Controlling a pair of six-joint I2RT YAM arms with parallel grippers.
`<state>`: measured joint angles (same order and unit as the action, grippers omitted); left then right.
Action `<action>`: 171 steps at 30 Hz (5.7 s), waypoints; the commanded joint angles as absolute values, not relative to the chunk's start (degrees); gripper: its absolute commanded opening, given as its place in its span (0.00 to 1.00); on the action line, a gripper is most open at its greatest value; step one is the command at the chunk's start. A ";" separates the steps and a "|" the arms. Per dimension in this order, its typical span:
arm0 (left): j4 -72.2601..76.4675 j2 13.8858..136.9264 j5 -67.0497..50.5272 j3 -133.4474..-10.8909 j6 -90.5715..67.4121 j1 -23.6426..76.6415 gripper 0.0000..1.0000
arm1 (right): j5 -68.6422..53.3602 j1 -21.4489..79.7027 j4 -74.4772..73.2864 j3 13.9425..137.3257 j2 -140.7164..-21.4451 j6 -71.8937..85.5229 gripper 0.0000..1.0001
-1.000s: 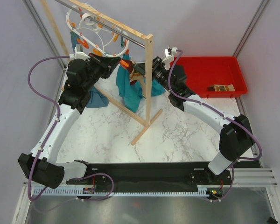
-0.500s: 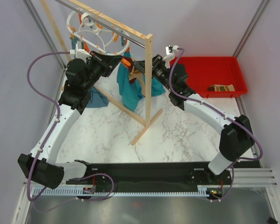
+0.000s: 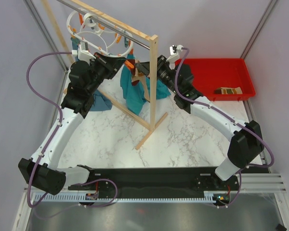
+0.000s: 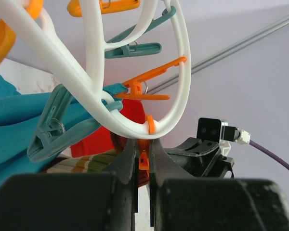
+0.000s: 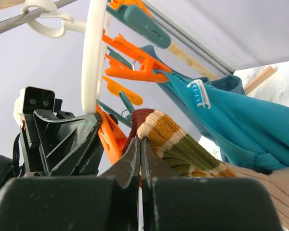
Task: Clip the socks to the hanger
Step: Clamp the sock onto the hanger.
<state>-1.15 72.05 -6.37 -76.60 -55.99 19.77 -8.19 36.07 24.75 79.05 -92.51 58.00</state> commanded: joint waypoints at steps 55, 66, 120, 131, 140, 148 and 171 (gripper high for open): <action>-1.05 69.34 -7.29 -76.82 -63.89 20.04 0.02 | -10.19 30.68 44.54 63.81 -82.44 65.12 0.00; 2.46 71.19 -10.72 -76.55 -65.56 20.04 0.02 | -13.80 30.50 47.55 65.39 -86.22 70.22 0.00; 3.08 72.07 -10.90 -73.65 -65.48 20.04 0.02 | -13.89 32.78 50.80 68.64 -89.91 72.86 0.00; 3.08 71.98 -10.90 -73.74 -65.48 19.86 0.02 | -14.68 32.70 50.27 70.05 -91.14 72.69 0.00; 3.08 71.89 -10.90 -74.53 -65.48 19.42 0.02 | -16.08 32.61 49.75 72.42 -93.51 72.60 0.00; 3.08 72.33 -10.90 -74.88 -65.48 19.07 0.02 | -16.00 32.70 49.92 72.42 -93.69 72.60 0.00; 4.48 72.95 -18.64 -77.08 -63.28 18.98 1.00 | -16.61 32.87 49.04 74.27 -95.01 72.07 0.00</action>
<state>4.10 73.03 -16.80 -75.16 -64.18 18.98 -15.88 32.49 47.16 71.83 -94.80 72.66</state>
